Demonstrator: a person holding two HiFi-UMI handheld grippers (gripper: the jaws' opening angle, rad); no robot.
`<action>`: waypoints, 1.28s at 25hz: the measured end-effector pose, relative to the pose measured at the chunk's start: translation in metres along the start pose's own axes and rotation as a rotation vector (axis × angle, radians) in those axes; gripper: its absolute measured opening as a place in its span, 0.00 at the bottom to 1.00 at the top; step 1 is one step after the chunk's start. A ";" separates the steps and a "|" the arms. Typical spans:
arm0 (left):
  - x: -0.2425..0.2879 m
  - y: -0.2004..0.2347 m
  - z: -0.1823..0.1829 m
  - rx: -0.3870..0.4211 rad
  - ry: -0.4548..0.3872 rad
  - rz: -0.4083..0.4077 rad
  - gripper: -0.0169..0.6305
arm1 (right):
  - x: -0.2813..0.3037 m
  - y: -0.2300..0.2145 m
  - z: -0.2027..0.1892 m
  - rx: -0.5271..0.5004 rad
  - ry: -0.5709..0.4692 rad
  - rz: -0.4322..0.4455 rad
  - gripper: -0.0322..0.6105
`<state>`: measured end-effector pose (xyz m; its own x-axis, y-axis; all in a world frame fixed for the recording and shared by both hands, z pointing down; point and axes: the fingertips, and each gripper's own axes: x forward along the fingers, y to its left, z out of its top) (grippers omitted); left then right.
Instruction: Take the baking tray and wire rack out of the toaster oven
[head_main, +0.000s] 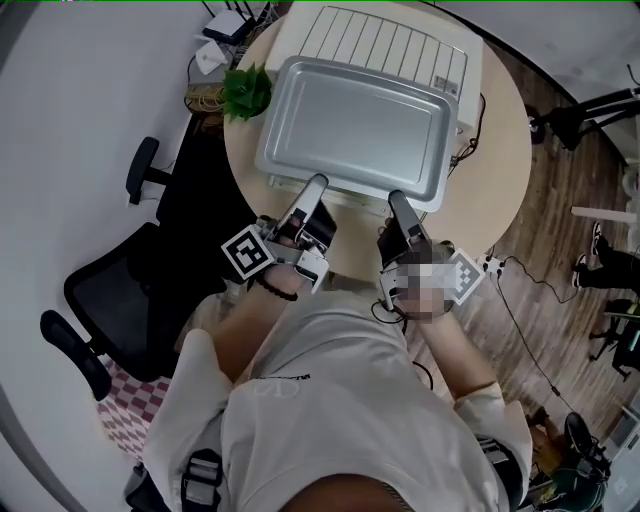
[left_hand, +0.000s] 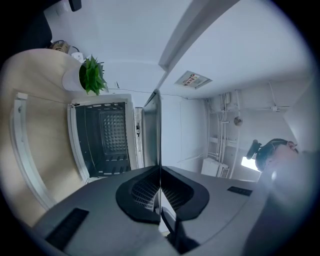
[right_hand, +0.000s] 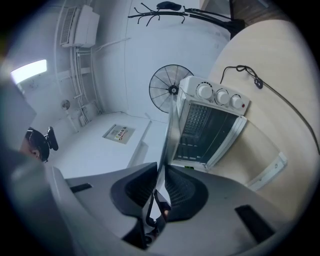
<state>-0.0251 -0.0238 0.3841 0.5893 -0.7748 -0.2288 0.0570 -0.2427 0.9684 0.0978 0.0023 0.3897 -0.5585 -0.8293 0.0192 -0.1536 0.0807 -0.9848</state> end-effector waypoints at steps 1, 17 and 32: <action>0.008 0.001 0.003 0.001 0.000 -0.001 0.03 | 0.006 0.000 0.007 -0.007 -0.005 0.000 0.12; 0.079 0.013 0.028 0.002 -0.008 0.022 0.04 | 0.053 -0.006 0.066 0.031 -0.107 -0.002 0.12; 0.141 0.042 0.043 0.003 -0.022 0.053 0.04 | 0.091 -0.029 0.120 0.038 -0.159 -0.060 0.11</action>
<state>0.0257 -0.1679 0.3886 0.5735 -0.7993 -0.1794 0.0241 -0.2024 0.9790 0.1497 -0.1417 0.3997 -0.4124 -0.9094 0.0537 -0.1500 0.0097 -0.9886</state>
